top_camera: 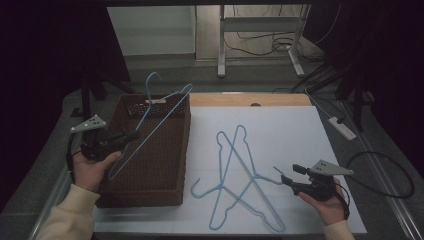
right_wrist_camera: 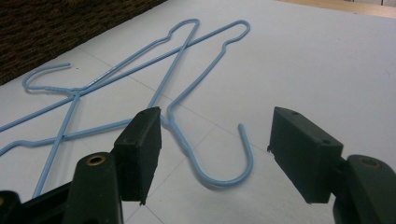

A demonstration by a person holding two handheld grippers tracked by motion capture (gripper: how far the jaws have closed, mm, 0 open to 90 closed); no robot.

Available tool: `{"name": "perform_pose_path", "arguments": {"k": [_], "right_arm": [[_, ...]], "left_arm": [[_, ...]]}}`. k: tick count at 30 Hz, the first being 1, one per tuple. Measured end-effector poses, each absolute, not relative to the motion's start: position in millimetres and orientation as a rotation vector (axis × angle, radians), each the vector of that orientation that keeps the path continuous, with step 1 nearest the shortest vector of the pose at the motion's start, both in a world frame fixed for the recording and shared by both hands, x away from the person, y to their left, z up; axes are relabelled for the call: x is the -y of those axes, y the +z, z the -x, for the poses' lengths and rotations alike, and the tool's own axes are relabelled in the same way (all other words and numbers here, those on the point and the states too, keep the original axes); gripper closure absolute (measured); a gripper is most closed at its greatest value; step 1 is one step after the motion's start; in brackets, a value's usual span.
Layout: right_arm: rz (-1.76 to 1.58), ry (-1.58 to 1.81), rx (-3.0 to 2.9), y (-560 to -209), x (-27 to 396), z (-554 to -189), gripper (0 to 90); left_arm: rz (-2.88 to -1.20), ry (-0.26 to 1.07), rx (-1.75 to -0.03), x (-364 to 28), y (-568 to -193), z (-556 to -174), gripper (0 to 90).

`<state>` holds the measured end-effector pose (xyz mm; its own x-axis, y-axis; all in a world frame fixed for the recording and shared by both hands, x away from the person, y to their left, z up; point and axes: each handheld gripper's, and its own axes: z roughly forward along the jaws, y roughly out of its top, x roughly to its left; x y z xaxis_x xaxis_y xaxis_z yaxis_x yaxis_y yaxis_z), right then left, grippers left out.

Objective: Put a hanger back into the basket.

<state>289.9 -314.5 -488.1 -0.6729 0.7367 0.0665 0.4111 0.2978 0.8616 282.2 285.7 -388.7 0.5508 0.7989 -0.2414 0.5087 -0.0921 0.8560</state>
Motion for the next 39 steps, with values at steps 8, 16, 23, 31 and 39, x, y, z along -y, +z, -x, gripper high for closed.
{"name": "perform_pose_path", "arguments": {"k": [8, 16, 23, 31, 39], "right_arm": [[-1.029, 1.309, -2.234, -488.8, 312.9, -289.7, 34.9], [-1.027, 1.296, -2.241, -489.6, 312.6, -290.4, 34.8], [-1.026, 1.288, -2.245, -490.2, 311.8, -290.3, 34.8], [-1.031, 1.281, -2.248, -491.2, 312.1, -291.1, 34.7], [-1.059, 1.275, -2.223, -491.0, 314.8, -291.6, 34.8]], "left_arm": [[-1.779, 0.367, -1.119, -304.5, -400.6, -277.2, 86.8], [-1.802, 0.367, -1.139, -311.3, -406.6, -278.5, 86.7], [-1.854, 0.355, -1.182, -305.6, -419.6, -292.9, 86.7], [-1.905, 0.336, -1.200, -296.0, -429.8, -305.9, 86.7], [-1.947, 0.339, -1.303, -297.8, -444.2, -314.9, 86.6]]}}
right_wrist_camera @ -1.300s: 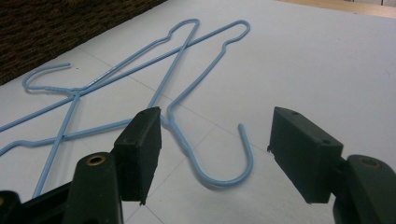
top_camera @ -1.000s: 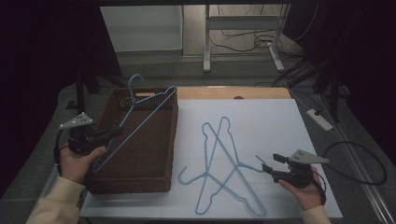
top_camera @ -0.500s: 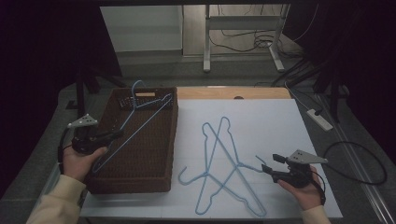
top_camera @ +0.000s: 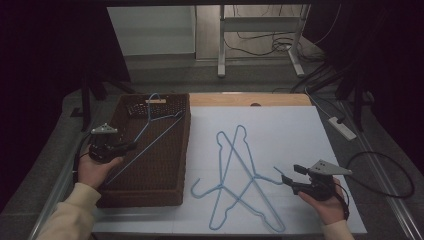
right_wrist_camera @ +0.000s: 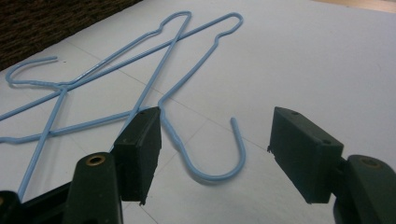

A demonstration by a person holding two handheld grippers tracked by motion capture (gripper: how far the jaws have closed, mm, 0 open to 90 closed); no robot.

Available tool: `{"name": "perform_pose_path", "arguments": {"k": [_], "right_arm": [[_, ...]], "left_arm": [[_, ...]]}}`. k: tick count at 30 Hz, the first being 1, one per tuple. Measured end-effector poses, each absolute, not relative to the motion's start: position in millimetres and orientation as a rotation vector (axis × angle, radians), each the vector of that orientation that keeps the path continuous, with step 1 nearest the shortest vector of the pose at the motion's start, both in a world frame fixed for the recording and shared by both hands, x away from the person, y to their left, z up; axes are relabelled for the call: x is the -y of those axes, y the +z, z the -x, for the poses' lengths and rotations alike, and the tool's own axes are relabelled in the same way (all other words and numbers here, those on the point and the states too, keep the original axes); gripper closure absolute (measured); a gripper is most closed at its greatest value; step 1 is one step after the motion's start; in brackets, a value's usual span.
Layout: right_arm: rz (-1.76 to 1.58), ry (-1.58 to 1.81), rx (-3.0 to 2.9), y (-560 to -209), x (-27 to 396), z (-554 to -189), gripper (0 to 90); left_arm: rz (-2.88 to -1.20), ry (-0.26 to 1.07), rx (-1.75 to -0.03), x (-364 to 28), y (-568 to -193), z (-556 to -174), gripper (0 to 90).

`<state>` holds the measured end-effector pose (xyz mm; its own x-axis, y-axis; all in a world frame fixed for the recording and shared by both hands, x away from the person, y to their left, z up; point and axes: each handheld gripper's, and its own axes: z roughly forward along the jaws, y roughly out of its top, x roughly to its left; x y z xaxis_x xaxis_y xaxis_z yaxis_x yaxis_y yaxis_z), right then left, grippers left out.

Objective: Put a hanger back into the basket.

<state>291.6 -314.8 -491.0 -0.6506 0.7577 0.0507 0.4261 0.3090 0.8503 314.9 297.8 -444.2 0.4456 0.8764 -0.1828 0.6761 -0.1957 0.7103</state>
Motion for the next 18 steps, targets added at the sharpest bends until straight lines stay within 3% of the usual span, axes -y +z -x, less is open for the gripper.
{"name": "perform_pose_path", "arguments": {"k": [9, 18], "right_arm": [[-1.055, 1.266, -2.234, -492.2, 312.8, -291.8, 34.8], [-1.056, 1.259, -2.242, -493.3, 312.2, -292.8, 34.6]], "left_arm": [[-2.061, 0.450, -1.430, -293.0, -449.6, -319.6, 86.4], [-2.112, 0.469, -1.535, -294.1, -456.5, -329.1, 86.1]]}}
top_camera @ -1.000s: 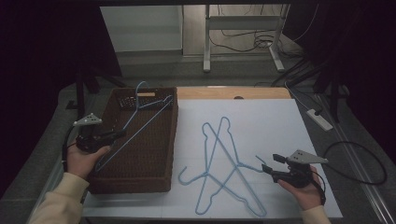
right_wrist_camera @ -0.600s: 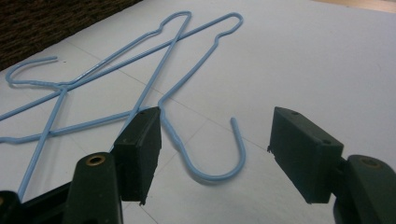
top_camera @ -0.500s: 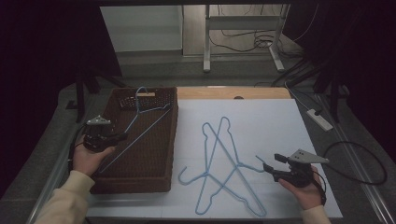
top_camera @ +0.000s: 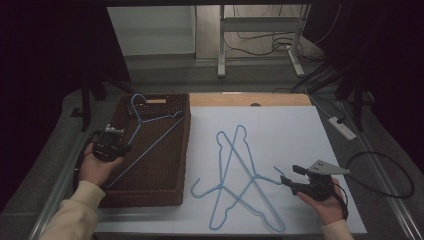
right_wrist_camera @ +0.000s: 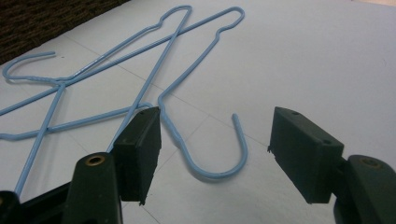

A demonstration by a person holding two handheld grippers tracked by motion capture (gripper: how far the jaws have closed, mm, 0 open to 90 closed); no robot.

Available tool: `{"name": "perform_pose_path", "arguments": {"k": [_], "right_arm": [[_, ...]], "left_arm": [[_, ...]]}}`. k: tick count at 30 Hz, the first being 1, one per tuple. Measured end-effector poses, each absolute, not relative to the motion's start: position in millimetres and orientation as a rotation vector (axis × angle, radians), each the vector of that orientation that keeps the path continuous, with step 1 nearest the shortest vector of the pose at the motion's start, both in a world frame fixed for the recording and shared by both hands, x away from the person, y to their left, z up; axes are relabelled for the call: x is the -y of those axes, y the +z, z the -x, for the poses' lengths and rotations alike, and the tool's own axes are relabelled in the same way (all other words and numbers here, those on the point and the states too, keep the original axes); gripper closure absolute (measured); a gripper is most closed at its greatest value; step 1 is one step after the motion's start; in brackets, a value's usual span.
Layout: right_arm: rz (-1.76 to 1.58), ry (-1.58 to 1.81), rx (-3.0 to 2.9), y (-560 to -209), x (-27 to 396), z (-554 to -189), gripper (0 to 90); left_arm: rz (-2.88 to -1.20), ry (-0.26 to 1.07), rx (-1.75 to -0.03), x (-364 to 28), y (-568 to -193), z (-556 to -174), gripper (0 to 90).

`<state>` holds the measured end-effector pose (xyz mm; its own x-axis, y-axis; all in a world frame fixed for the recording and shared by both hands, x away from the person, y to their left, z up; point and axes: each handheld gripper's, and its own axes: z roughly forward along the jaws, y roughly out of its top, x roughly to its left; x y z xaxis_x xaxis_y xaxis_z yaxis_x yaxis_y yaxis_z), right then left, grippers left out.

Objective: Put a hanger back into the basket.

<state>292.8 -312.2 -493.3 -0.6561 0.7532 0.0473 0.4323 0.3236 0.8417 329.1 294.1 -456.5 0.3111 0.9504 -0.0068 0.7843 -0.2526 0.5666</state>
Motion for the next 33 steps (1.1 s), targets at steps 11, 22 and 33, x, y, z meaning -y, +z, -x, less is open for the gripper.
{"name": "perform_pose_path", "arguments": {"k": [11, 22, 33], "right_arm": [[-1.057, 1.254, -2.251, -494.7, 311.0, -293.3, 34.5], [-1.060, 1.258, -2.248, -493.7, 312.6, -293.0, 34.5], [-1.061, 1.266, -2.247, -493.5, 313.1, -293.6, 34.2]], "left_arm": [[-2.123, 0.468, -1.615, -298.8, -462.7, -337.4, 85.5], [-2.042, 0.601, -1.464, -289.9, -447.2, -326.7, 45.3], [-1.902, 0.506, -1.197, -272.4, -421.1, -287.1, 33.9]]}}
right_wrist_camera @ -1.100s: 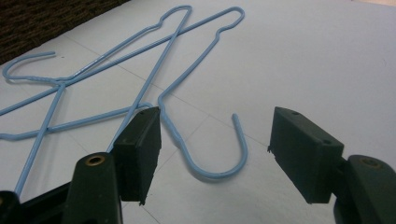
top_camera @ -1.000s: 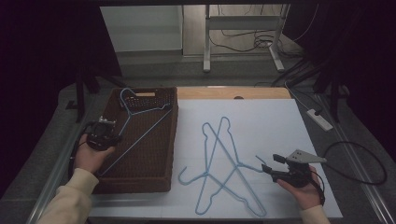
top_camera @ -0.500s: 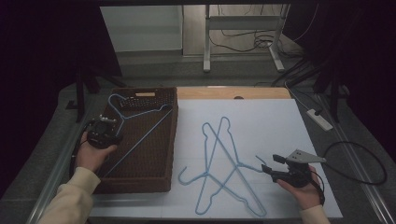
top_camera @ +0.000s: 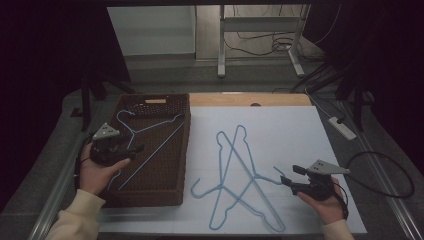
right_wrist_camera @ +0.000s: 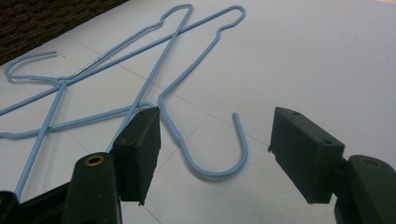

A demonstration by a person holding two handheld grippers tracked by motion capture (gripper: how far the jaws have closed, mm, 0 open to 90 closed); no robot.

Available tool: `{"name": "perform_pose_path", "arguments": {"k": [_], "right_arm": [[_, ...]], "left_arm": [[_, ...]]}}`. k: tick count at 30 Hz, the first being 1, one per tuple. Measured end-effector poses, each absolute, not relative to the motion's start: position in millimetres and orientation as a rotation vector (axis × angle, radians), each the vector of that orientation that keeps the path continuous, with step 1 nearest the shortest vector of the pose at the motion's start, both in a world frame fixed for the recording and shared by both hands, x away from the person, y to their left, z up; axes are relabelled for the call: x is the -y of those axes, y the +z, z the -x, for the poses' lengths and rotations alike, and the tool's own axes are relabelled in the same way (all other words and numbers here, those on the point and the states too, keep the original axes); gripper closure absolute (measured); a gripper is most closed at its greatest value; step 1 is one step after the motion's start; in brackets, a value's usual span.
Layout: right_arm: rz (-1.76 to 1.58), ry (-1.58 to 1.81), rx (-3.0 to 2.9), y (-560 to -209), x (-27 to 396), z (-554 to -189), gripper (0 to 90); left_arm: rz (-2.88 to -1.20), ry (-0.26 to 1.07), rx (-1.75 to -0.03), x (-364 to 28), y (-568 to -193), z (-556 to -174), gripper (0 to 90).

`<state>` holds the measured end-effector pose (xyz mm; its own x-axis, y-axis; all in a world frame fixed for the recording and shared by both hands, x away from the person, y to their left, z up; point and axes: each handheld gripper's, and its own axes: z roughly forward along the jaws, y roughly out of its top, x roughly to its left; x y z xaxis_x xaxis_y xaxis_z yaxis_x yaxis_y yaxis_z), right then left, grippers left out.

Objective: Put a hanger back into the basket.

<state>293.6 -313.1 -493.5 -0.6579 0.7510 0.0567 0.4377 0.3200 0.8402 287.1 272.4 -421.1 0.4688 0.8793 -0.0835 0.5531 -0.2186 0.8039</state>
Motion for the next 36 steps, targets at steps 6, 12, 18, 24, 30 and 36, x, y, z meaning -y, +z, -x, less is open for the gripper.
{"name": "perform_pose_path", "arguments": {"k": [6, 12, 18, 24, 30, 36], "right_arm": [[-1.064, 1.268, -2.246, -493.1, 313.9, -294.7, 34.0], [-1.070, 1.274, -2.237, -492.0, 315.9, -293.9, 34.0], [-1.079, 1.272, -2.238, -492.8, 316.6, -294.5, 33.9], [-1.074, 1.275, -2.238, -492.2, 316.7, -293.8, 33.7], [-1.071, 1.268, -2.242, -493.3, 316.8, -294.7, 33.5], [-1.072, 1.258, -2.239, -493.4, 317.2, -295.0, 33.4]], "left_arm": [[-1.887, 0.515, -1.085, -254.1, -412.6, -263.8, 33.5], [-1.864, 0.459, -0.992, -230.2, -407.3, -242.6, 32.7], [-1.866, 0.419, -0.946, -209.5, -410.5, -236.0, 32.1], [-1.877, 0.352, -0.921, -190.5, -422.9, -239.3, 32.1], [-1.914, 0.314, -0.905, -178.7, -433.6, -241.7, 32.0], [-1.914, 0.304, -0.896, -177.3, -437.0, -240.2, 31.9]]}}
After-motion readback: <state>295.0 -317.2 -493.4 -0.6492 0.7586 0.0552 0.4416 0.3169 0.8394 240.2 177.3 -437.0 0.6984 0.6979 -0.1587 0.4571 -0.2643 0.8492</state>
